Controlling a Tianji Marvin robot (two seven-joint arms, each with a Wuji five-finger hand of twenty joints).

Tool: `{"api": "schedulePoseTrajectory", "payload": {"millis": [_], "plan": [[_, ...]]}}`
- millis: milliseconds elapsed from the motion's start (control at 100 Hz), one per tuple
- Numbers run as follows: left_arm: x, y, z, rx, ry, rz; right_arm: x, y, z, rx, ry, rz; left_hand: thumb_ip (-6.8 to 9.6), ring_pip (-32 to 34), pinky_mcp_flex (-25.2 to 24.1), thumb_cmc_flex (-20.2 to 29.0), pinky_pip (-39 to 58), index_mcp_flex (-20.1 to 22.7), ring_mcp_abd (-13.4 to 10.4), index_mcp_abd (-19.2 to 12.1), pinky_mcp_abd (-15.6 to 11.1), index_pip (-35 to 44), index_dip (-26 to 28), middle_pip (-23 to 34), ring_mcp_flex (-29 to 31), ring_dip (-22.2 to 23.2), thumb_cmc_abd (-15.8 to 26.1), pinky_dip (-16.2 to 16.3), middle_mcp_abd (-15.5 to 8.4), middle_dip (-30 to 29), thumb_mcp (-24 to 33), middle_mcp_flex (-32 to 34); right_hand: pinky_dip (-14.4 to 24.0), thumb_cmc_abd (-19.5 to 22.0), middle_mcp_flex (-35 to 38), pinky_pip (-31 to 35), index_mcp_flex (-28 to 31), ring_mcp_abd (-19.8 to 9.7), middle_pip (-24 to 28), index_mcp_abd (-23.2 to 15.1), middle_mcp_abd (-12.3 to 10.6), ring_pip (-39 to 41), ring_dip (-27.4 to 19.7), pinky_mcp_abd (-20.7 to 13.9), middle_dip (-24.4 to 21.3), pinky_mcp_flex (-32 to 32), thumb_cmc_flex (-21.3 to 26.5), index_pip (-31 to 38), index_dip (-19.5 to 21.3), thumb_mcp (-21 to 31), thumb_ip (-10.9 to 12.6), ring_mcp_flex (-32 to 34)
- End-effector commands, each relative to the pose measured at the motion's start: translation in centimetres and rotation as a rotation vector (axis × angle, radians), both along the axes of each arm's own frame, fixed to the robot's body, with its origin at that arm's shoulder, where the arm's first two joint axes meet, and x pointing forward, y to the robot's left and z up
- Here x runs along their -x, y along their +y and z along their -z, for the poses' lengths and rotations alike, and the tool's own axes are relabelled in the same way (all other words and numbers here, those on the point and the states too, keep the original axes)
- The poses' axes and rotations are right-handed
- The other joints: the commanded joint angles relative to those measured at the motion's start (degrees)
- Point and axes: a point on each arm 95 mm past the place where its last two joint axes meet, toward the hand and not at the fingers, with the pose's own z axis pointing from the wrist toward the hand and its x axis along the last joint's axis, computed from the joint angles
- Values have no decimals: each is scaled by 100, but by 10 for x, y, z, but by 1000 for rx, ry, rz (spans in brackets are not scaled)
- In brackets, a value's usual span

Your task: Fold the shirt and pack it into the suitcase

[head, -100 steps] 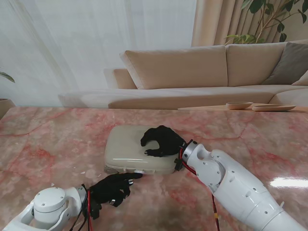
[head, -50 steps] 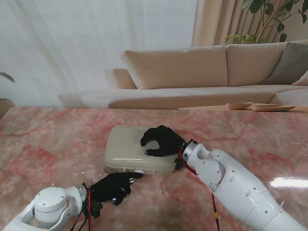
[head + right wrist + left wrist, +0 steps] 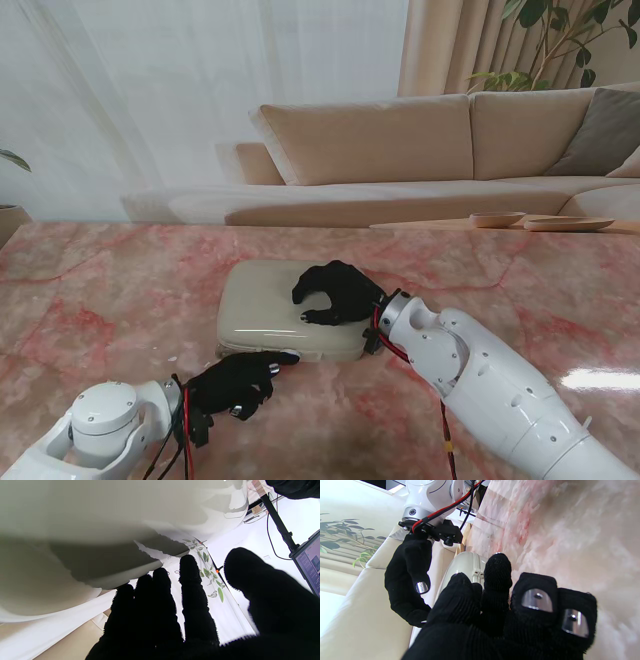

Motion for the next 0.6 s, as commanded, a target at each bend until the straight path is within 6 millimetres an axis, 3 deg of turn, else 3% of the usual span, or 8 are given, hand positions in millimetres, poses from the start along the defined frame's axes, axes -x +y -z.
{"api": "schedulePoseTrajectory", "payload": {"millis": [0, 280, 590], "plan": [[-1, 0, -1, 1, -5, 2, 18, -13, 49, 95, 122, 6, 171, 467, 265, 438, 1340, -186, -58, -505, -385, -337, 10, 139, 314, -37, 178, -68, -39, 94, 22, 234, 178, -3, 106, 677, 165, 563, 59, -74, 215, 648, 134, 1000, 59, 536, -300, 97, 25, 91, -256, 396], [0, 3, -12, 9, -53, -2, 17, -10, 39, 69, 93, 31, 155, 451, 252, 319, 1333, -167, -50, -456, -387, -327, 16, 104, 289, -40, 25, -71, -3, 90, -83, 222, 178, 18, 85, 670, 146, 596, 60, -24, 246, 651, 139, 1008, 59, 529, -268, 94, 20, 34, -245, 383], [2, 11, -39, -22, -158, -34, 18, -7, 5, -20, 26, 140, 107, 392, 176, 20, 1284, -78, -35, -293, -393, -283, 38, 34, 213, -33, -34, -64, 13, 85, -155, 168, 186, -13, 107, 680, 140, 625, 41, -8, 273, 658, 142, 1037, 51, 548, -269, 38, 0, 41, -238, 399]]}}
